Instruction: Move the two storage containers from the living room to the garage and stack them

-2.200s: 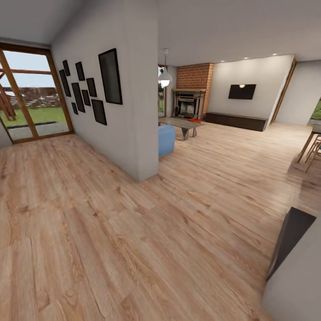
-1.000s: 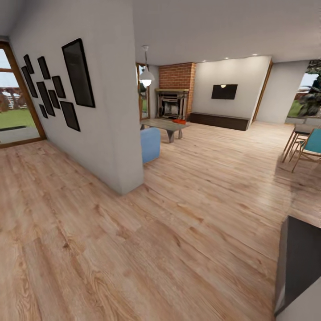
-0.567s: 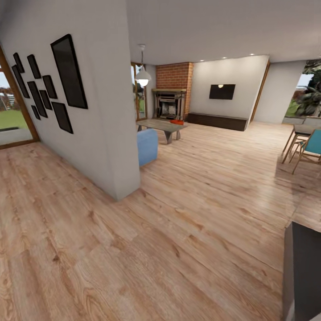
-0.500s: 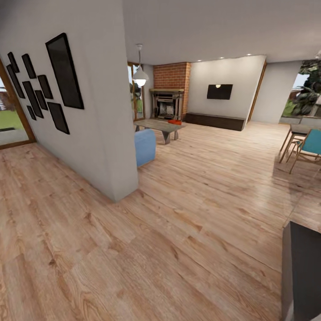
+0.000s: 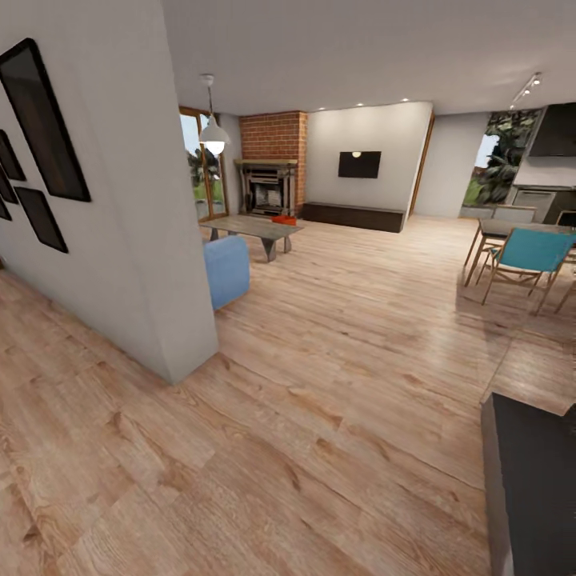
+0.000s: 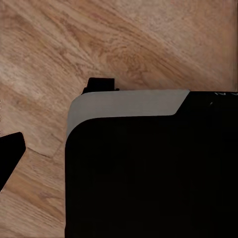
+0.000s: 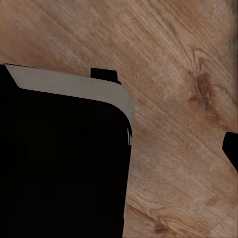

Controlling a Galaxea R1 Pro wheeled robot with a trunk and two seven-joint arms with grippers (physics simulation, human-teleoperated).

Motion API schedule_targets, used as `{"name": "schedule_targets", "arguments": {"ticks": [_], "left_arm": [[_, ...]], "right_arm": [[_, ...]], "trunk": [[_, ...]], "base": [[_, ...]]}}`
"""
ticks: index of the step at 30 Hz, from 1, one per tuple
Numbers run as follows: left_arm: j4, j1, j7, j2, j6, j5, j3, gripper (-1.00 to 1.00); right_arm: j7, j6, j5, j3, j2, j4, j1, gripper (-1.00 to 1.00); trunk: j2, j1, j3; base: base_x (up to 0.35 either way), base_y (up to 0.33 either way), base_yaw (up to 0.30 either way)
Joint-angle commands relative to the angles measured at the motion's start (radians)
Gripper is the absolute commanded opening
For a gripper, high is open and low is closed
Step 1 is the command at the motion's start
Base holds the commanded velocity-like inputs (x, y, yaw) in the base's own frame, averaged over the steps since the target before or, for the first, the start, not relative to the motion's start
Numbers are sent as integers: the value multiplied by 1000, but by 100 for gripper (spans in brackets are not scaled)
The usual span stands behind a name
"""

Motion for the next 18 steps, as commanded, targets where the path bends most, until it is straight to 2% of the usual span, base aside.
{"name": "schedule_targets", "arguments": {"ticks": [1,8,18], "left_arm": [[1,0,2,0,-4,1,3,100],[1,0,2,0,-4,1,3,100],[1,0,8,0,-4,1,3,100]], "right_arm": [[-1,-5,-9,8,1,3,-1,100],[-1,-5,-10,8,0,3,-1,100],[-1,-4,-20,8,0,3,-1,100]], "trunk": [[0,1,-1],[0,1,-1],[0,1,-1]], "base": [[322,0,-223],[322,0,-189],[322,0,-14]]}}
